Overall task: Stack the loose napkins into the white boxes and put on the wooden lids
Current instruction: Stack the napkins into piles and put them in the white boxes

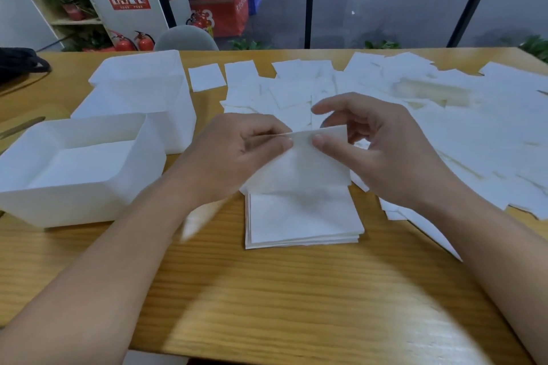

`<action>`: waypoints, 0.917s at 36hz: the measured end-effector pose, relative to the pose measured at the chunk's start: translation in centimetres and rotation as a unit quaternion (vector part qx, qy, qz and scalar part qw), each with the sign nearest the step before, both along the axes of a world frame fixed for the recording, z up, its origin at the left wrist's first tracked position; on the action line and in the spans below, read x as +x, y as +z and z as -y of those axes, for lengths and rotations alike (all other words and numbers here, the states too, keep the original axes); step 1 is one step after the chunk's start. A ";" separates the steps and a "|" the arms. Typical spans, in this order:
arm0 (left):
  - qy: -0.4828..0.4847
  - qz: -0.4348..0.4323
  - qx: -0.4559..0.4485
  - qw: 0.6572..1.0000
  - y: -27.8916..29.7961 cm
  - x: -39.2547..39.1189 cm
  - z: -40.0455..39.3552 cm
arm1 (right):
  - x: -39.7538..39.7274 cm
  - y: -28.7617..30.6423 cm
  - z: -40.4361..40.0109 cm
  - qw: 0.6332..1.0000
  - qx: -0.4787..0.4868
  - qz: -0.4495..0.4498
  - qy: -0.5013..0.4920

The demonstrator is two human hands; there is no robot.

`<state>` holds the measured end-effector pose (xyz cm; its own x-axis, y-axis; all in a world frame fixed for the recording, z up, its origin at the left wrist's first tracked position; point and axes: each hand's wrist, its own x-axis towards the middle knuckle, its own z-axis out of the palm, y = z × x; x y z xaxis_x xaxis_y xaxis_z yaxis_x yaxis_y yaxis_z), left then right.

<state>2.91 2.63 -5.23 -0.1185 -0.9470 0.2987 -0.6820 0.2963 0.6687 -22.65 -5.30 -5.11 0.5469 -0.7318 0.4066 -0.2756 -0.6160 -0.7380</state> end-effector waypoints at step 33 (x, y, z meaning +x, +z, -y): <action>0.172 0.165 0.132 0.962 -0.7 2.4 0.9 | -0.6 -0.4 0.0 0.970 0.036 -0.237 0.039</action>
